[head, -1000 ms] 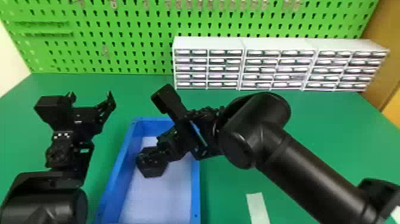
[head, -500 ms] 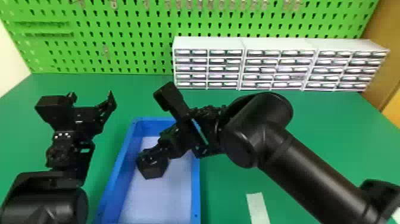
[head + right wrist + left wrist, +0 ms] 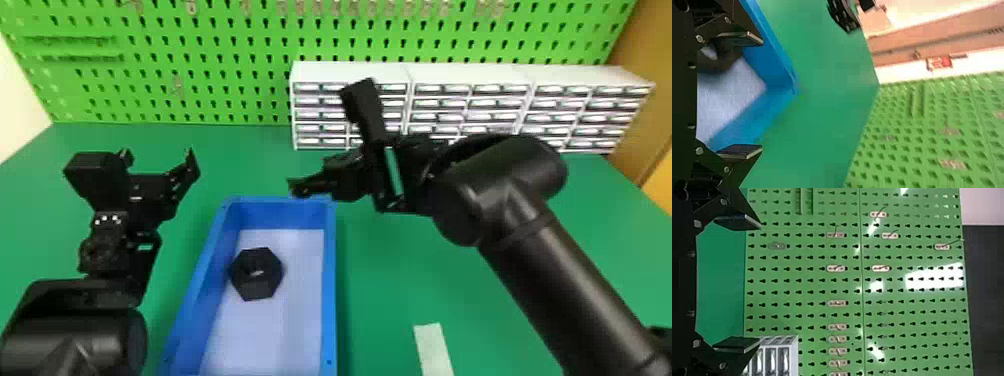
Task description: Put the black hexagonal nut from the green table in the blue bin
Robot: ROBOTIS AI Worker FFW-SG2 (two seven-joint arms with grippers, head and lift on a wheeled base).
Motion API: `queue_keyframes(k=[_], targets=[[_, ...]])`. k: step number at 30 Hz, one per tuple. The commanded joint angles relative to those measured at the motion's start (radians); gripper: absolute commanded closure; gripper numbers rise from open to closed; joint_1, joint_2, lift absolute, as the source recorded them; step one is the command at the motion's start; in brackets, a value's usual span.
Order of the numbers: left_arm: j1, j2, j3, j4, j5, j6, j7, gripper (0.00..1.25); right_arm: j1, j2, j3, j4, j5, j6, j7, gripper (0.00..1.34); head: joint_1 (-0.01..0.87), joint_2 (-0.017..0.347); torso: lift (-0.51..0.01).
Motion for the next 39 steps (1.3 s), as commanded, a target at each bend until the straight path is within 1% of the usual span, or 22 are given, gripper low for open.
queue_keyframes(k=[1, 6, 10, 15, 20, 24, 27, 30, 35, 39], targets=[[-0.011, 0.005, -0.016, -0.023, 0.005, 0.021, 0.0, 0.24, 0.031, 0.004, -0.096, -0.029, 0.064, -0.022, 0.009, 0.33, 0.686, 0.051, -0.096], [-0.027, 0.004, -0.036, -0.04, 0.012, 0.026, 0.0, 0.24, 0.065, 0.006, -0.191, -0.069, 0.122, -0.102, 0.01, 0.33, 0.686, 0.051, -0.096], [-0.048, 0.004, -0.047, -0.043, 0.014, 0.026, 0.0, 0.24, 0.089, 0.01, -0.245, -0.074, 0.153, -0.191, 0.009, 0.33, 0.686, 0.051, -0.096], [-0.07, 0.004, -0.062, -0.04, 0.008, 0.032, 0.0, 0.24, 0.119, 0.018, -0.288, -0.074, 0.207, -0.223, 0.009, 0.33, 0.686, 0.051, -0.096], [-0.082, 0.004, -0.083, -0.031, 0.009, 0.034, 0.0, 0.24, 0.148, 0.02, -0.321, -0.047, 0.218, -0.269, 0.004, 0.33, 0.686, 0.051, -0.096], [-0.073, -0.002, -0.091, -0.022, 0.017, 0.035, 0.0, 0.24, 0.178, 0.03, -0.358, -0.028, 0.23, -0.306, -0.011, 0.33, 0.686, 0.051, -0.096], [-0.062, -0.002, -0.096, -0.02, 0.018, 0.037, 0.0, 0.24, 0.203, 0.04, -0.381, -0.003, 0.236, -0.367, -0.017, 0.33, 0.686, 0.051, -0.096], [-0.05, -0.002, -0.09, -0.02, 0.022, 0.04, 0.0, 0.24, 0.231, 0.052, -0.392, 0.012, 0.253, -0.433, -0.045, 0.33, 0.686, 0.051, -0.096], [-0.038, -0.002, -0.08, -0.014, 0.018, 0.043, 0.0, 0.24, 0.266, 0.058, -0.383, 0.046, 0.254, -0.55, -0.091, 0.33, 0.686, 0.051, -0.096], [-0.038, -0.002, -0.091, 0.0, 0.014, 0.043, 0.0, 0.24, 0.306, 0.064, -0.39, 0.074, 0.257, -0.636, -0.126, 0.33, 0.686, 0.051, -0.096]])
